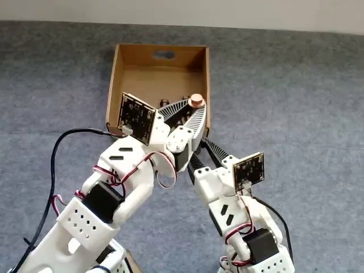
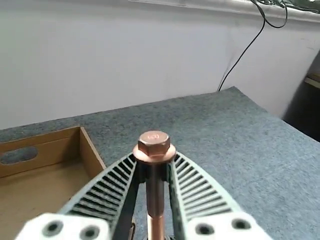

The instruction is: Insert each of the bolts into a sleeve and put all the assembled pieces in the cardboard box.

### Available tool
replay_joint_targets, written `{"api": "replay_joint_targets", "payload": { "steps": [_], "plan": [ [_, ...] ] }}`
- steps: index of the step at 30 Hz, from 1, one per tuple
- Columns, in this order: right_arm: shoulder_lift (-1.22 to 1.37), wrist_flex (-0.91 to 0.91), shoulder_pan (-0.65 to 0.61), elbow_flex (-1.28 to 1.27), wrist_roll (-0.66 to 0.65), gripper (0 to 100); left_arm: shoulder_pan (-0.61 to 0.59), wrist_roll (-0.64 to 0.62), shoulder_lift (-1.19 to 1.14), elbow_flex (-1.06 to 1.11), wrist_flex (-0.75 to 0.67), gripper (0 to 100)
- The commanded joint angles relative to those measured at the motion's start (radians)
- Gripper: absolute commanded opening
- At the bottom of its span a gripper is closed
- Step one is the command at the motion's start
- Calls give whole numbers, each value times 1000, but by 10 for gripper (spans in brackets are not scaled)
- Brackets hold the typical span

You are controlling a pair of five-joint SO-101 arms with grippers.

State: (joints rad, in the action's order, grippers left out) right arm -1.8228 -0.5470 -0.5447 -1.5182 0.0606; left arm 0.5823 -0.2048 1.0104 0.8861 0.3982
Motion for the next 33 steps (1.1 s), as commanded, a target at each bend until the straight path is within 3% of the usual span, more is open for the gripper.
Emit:
{"api": "replay_joint_targets", "payload": {
  "steps": [1, 12, 19, 25, 31, 33],
  "plan": [
    [-13, 28, -1, 12, 3, 5, 13, -2, -2, -2, -75, 8],
    [-13, 28, -1, 8, 3, 5, -10, -3, -87, -1, -66, 8],
    [-13, 28, -1, 5, 5, 5, -8, -3, 36, -44, 190, 8],
    [-13, 28, -1, 10, 8, 5, -12, -2, 56, -19, 265, 11],
    [-13, 28, -1, 4, 8, 5, -90, -8, 56, -27, 272, 161],
    [-13, 28, -1, 4, 8, 5, -119, -8, 56, -58, 322, 167]
  ]
}}
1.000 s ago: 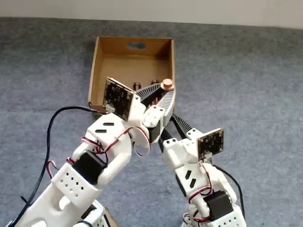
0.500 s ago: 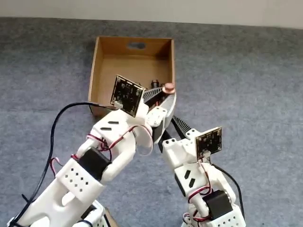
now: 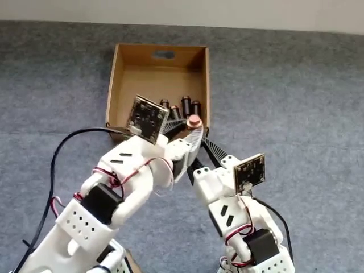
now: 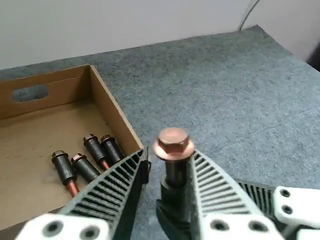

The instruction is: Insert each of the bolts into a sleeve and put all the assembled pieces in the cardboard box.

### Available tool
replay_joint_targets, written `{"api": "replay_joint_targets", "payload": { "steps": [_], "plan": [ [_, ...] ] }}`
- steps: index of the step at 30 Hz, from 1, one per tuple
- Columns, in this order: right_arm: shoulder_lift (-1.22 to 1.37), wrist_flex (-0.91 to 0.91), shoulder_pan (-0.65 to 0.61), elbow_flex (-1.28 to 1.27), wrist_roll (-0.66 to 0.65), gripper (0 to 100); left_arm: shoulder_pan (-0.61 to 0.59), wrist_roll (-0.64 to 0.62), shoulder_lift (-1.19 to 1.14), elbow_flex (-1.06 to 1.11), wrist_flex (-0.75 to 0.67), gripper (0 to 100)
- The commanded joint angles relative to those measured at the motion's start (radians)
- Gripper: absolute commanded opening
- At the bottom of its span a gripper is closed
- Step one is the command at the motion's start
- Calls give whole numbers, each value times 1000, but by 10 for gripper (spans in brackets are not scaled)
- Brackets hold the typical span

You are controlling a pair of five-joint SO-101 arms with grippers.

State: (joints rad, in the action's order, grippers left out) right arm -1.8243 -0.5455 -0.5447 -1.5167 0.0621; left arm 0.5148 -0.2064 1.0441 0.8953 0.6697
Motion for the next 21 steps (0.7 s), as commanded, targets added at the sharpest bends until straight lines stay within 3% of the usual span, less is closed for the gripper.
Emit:
{"api": "replay_joint_targets", "payload": {
  "steps": [1, 9, 15, 18, 21],
  "plan": [
    [-12, 27, -1, 2, 6, 5, -62, -6, 22, -90, 89, 168],
    [-12, 27, -1, 1, 6, 5, -107, -2, 22, -317, 448, 168],
    [-12, 27, -1, 1, 6, 5, -116, 2, 22, -331, 499, 168],
    [-12, 27, -1, 1, 6, 5, -214, 2, 16, -326, 512, 168],
    [-12, 25, -1, -1, 6, 5, -390, 40, 13, -295, 555, 168]
  ]
}}
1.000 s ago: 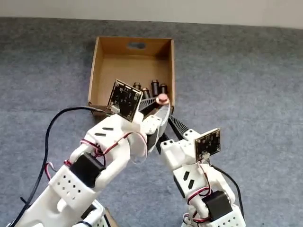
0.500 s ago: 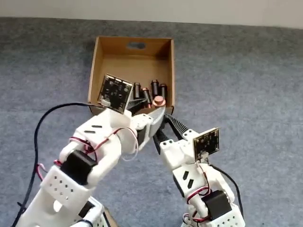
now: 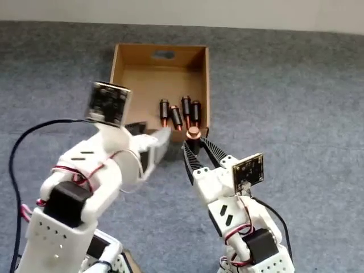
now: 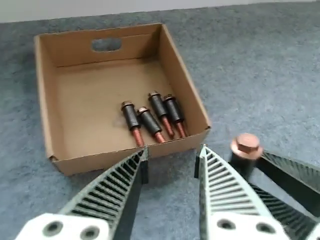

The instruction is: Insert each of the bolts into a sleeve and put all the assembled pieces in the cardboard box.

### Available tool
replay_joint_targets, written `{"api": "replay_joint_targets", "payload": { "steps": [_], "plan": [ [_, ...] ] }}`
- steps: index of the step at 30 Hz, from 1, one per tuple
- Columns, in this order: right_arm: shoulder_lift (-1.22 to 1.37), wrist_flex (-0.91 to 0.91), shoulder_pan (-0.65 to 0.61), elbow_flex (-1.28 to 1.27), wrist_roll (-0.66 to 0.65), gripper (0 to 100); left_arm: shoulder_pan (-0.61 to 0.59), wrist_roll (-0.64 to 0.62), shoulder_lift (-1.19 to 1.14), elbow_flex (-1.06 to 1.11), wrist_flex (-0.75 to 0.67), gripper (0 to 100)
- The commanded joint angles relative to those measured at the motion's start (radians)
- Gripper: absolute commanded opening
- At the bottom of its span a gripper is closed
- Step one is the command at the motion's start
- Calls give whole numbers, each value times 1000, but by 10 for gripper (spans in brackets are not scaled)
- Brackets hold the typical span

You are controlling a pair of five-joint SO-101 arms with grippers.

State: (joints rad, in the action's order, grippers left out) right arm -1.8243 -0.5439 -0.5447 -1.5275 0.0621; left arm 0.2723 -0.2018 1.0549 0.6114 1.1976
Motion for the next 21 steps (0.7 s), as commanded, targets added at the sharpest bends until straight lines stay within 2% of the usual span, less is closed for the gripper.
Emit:
{"api": "replay_joint_targets", "payload": {
  "steps": [1, 5, 9, 11, 14, 16, 21],
  "plan": [
    [-12, 24, -1, 10, 6, 5, -203, 77, 2, 27, 31, 168],
    [-12, 24, -1, 10, 6, 5, -392, 288, 2, 280, 11, 168],
    [-12, 22, -1, 15, 6, 5, -544, 457, 10, 564, -193, 157],
    [-12, 21, 1, 19, 5, 5, -596, 508, 10, 664, -292, 104],
    [-10, 21, 27, 59, 6, 5, -625, 555, 12, 776, -379, 1],
    [-10, 22, 61, 113, 6, 5, -627, 578, 12, 835, -405, 30],
    [53, 22, 111, 314, 8, 5, -627, 583, 12, 880, -416, 30]
  ]
}}
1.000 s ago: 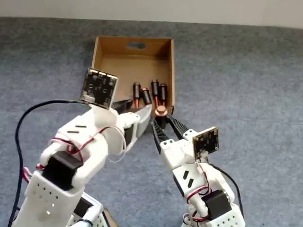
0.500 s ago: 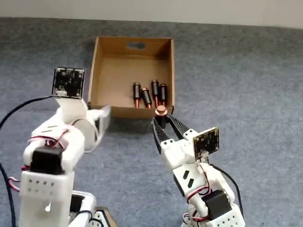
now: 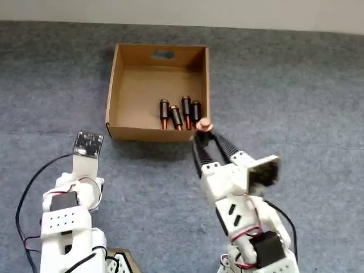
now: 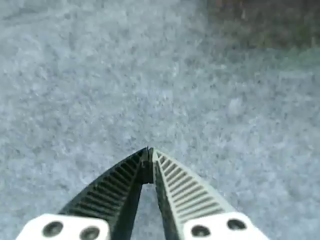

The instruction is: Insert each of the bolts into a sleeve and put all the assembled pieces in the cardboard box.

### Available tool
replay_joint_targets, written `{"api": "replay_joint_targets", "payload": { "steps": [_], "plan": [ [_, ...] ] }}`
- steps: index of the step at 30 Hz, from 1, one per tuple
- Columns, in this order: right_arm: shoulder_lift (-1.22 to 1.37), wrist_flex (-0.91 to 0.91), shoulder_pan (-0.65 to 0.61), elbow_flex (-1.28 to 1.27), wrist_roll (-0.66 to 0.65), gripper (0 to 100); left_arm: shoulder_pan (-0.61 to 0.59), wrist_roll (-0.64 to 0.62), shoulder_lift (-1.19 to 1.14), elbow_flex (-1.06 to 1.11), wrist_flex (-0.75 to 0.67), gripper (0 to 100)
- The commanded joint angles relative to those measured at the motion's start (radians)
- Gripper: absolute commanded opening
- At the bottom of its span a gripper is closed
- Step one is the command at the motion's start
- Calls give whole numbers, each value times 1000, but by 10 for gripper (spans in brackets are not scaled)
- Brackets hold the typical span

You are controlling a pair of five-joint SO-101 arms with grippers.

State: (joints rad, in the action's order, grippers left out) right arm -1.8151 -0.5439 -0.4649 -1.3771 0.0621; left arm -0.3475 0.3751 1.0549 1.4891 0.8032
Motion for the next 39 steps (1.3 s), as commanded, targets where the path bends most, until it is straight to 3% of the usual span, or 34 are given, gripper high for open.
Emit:
{"api": "replay_joint_targets", "payload": {
  "steps": [1, 13, 20, 31, 35, 39],
  "plan": [
    [82, 22, 31, 209, 8, 5, -7, 6, 12, 4, -21, 30],
    [969, 25, 19, 722, 15, 5, -1, 6, 12, 67, -71, 33],
    [1589, 19, -4, 1173, 293, 5, -1, 6, 12, 68, -71, 31],
    [2166, -116, -71, 1689, 255, 5, -10, 6, 12, 67, -69, 30],
    [2256, -116, -88, 1721, 256, 5, -162, -23, 12, 30, -77, 5],
    [2296, -114, -122, 1719, 256, 5, -286, -252, 12, 12, -120, 10]
  ]
}}
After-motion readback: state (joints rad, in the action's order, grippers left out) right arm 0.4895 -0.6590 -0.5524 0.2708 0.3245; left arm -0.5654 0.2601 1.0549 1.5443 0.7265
